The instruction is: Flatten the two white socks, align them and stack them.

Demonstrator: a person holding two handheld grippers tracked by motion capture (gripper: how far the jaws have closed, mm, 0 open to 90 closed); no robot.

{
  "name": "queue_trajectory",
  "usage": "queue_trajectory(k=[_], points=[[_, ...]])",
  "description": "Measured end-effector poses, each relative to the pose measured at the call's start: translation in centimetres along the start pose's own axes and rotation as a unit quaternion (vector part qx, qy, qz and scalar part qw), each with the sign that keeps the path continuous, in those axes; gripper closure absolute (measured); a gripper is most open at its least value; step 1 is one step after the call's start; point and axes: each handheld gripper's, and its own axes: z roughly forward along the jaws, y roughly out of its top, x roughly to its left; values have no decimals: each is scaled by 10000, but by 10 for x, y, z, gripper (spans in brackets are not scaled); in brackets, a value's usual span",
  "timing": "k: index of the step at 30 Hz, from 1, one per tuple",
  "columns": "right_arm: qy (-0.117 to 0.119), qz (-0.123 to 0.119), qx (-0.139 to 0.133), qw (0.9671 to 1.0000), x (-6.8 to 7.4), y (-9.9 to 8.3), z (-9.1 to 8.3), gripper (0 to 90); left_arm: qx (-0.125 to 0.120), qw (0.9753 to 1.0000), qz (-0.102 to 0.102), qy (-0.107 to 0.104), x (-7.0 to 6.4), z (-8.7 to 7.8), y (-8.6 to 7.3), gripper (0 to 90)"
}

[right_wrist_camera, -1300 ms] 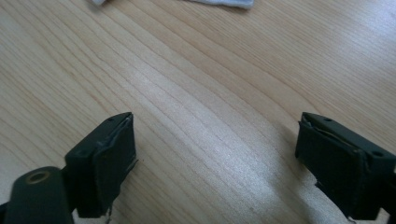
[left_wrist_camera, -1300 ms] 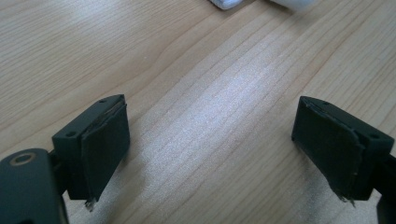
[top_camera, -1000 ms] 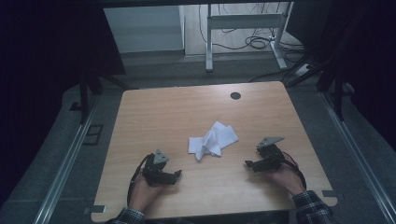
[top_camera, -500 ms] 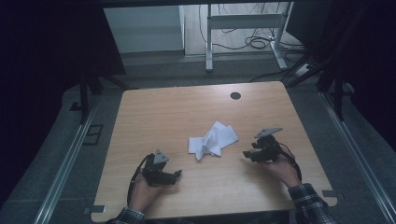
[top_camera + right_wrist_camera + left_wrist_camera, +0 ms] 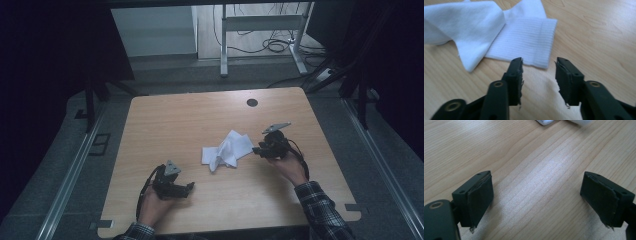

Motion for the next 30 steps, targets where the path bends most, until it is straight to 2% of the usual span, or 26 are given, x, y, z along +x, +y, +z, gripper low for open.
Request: queue_trajectory(k=[5,11,16,20,21,22,25,27,30], points=[[-7,14,0,10000,-1,8,8,624,3,10000,2,-2,0,0,0,114],[-36,114,110,9999,-7,15,28,526,-1,10000,-3,-2,0,0,0,114],[-42,132,172,9998,-7,13,37,525,-2,10000,-3,-2,0,0,0,114],[-124,39,299,9995,-8,9,43,600,-1,10000,-2,-1,0,0,0,114],[4,142,241,9996,-9,7,43,725,-3,10000,-3,-2,0,0,0,114],[27,152,256,9996,-9,8,42,771,-2,10000,-3,-2,0,0,0,114],[-79,77,274,9996,-6,11,37,797,-1,10000,-2,-2,0,0,0,114],[-56,86,229,9997,-6,12,34,798,0,10000,-2,-2,0,0,0,113],[21,115,39,9999,-6,24,17,800,5,10000,6,-1,0,0,0,114]])
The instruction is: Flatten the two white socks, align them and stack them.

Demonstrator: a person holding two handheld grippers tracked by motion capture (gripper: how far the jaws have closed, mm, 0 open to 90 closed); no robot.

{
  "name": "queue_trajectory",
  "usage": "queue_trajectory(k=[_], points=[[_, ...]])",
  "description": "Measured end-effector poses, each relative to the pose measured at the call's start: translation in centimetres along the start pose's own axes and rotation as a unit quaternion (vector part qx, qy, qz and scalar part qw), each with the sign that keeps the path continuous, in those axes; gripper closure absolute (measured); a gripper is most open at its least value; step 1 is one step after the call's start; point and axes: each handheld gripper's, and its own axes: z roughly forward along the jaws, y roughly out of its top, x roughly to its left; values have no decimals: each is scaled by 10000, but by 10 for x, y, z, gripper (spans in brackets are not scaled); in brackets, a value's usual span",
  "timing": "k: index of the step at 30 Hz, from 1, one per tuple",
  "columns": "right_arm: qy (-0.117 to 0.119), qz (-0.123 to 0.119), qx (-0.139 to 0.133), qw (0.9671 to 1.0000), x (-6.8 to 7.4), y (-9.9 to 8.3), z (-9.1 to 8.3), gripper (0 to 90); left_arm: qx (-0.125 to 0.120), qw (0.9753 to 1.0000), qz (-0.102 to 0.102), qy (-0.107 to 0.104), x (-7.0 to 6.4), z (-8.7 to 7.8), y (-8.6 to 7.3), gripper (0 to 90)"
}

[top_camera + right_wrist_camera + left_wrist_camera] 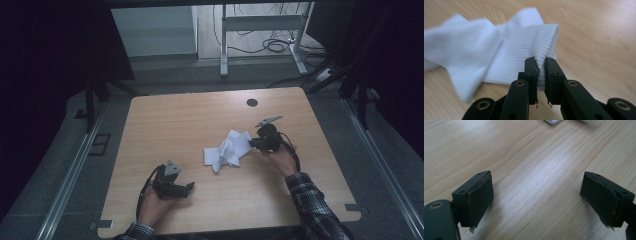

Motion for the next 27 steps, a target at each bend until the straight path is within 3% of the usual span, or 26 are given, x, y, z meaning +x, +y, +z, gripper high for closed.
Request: queue_trajectory(k=[11,19,27], points=[[-31,-272,-394,9988,16,43,-40,808,11,10000,28,0,0,0,0,114],[-93,-560,-638,9963,40,86,-63,810,12,10000,39,4,1,0,0,114],[-76,-589,-952,9937,49,106,-87,811,3,10000,38,9,1,0,0,114]])
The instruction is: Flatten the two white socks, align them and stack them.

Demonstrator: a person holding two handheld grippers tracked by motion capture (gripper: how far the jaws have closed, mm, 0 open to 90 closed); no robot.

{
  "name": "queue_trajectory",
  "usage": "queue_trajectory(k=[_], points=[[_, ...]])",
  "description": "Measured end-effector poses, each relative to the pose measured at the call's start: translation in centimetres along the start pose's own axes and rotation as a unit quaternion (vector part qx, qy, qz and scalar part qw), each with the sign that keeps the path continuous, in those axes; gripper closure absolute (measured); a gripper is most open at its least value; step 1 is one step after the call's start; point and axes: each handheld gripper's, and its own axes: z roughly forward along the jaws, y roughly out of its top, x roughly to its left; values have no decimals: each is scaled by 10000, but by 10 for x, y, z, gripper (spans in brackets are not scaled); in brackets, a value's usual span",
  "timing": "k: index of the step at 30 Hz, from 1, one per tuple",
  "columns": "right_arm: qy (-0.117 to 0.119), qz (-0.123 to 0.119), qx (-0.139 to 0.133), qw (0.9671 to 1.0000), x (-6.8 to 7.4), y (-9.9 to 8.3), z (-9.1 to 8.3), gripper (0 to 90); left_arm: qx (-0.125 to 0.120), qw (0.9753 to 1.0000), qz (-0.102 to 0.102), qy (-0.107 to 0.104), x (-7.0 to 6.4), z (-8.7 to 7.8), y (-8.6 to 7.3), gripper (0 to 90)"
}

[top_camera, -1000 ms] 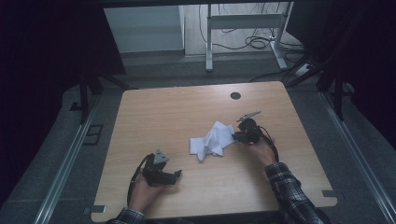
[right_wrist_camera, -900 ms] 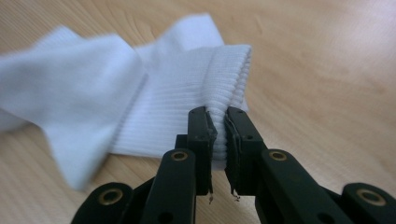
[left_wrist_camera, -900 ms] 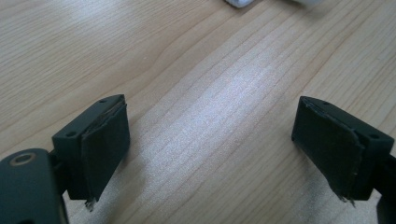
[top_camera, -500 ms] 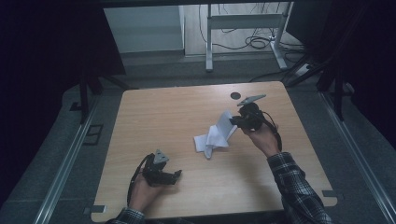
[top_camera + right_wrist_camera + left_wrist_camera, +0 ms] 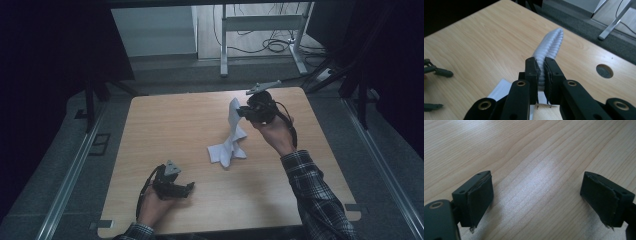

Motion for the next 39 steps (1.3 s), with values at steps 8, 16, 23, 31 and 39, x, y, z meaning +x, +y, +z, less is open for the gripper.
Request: queue_trajectory(k=[8,16,23,31,39], points=[[-187,163,-236,9994,-13,4,-34,810,-3,10000,-27,-7,0,0,0,114],[-425,593,-71,9973,-49,-32,-43,809,-2,10000,6,-7,0,0,0,114],[-553,1154,205,9916,-86,-93,-41,807,12,10000,-9,-5,0,0,0,114],[-640,1537,436,9851,-109,-149,-45,806,-13,10000,-66,4,-1,1,1,114],[-758,1839,719,9774,-124,-206,-52,805,-20,10000,-75,20,-1,2,1,114]])
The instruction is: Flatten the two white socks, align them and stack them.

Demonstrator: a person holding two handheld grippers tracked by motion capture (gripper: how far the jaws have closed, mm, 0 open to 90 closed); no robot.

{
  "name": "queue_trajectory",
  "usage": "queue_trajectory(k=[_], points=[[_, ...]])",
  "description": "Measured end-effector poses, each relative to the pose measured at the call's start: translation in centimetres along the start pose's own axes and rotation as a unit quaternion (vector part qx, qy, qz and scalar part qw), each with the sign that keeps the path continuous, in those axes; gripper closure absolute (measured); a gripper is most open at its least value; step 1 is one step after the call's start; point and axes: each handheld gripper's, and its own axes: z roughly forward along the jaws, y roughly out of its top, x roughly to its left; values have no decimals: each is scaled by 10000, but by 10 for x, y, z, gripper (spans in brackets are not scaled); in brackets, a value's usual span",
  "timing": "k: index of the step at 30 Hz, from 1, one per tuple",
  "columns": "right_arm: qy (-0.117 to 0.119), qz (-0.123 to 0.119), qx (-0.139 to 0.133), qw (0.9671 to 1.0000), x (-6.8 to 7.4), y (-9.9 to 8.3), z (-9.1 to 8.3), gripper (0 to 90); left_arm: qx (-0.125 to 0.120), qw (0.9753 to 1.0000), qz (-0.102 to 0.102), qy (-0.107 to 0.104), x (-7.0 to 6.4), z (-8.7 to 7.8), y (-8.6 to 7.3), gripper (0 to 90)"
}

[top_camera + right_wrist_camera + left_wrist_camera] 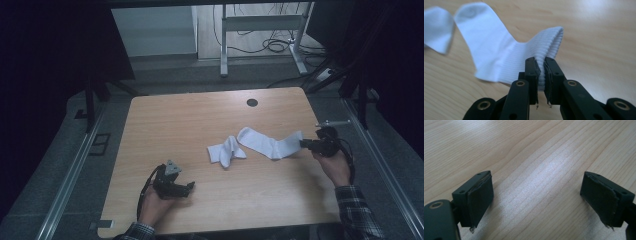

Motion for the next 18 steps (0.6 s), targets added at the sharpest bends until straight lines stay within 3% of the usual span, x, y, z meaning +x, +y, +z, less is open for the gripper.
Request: queue_trajectory(k=[4,8,12,15,18], points=[[-293,-54,144,9995,-15,-28,-3,803,9,10000,-19,21,0,1,1,114],[-371,-80,252,9990,-19,-41,1,795,15,10000,-7,34,0,2,2,115],[-409,-123,300,9986,-21,-44,3,767,13,10000,-16,45,0,2,3,117],[-426,-178,166,9988,-21,-42,-1,712,1,10000,-69,61,0,2,3,134],[-402,-199,74,9990,-21,-42,-5,663,89,9998,-133,102,1,0,8,213]])
